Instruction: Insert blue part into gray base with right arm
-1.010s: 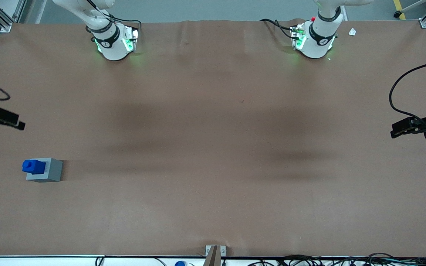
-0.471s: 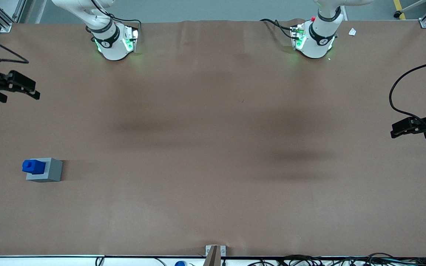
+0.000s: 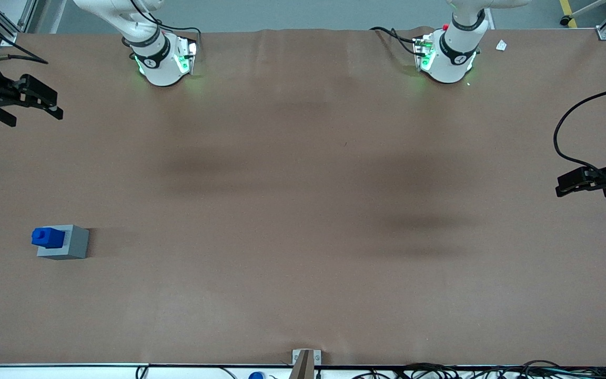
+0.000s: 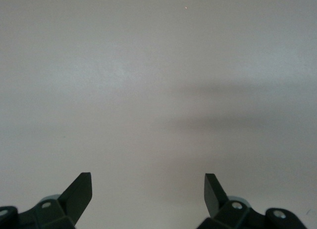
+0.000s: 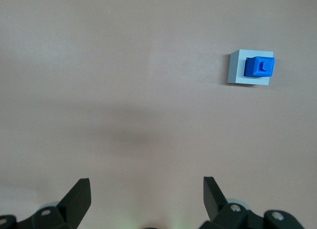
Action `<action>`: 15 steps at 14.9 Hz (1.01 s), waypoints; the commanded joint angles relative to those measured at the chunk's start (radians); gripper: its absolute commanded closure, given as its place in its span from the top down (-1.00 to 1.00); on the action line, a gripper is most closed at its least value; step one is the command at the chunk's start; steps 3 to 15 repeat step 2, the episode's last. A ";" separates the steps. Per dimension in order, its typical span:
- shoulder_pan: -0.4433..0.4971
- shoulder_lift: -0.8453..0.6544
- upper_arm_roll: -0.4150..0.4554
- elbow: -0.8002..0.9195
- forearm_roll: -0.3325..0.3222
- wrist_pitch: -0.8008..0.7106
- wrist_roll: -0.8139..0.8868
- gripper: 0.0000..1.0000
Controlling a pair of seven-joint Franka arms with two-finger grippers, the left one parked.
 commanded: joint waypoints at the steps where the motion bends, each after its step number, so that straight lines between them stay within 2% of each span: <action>1: -0.005 -0.034 0.003 -0.038 -0.015 0.024 -0.025 1.00; 15: -0.005 -0.033 0.003 -0.038 -0.019 0.026 -0.024 1.00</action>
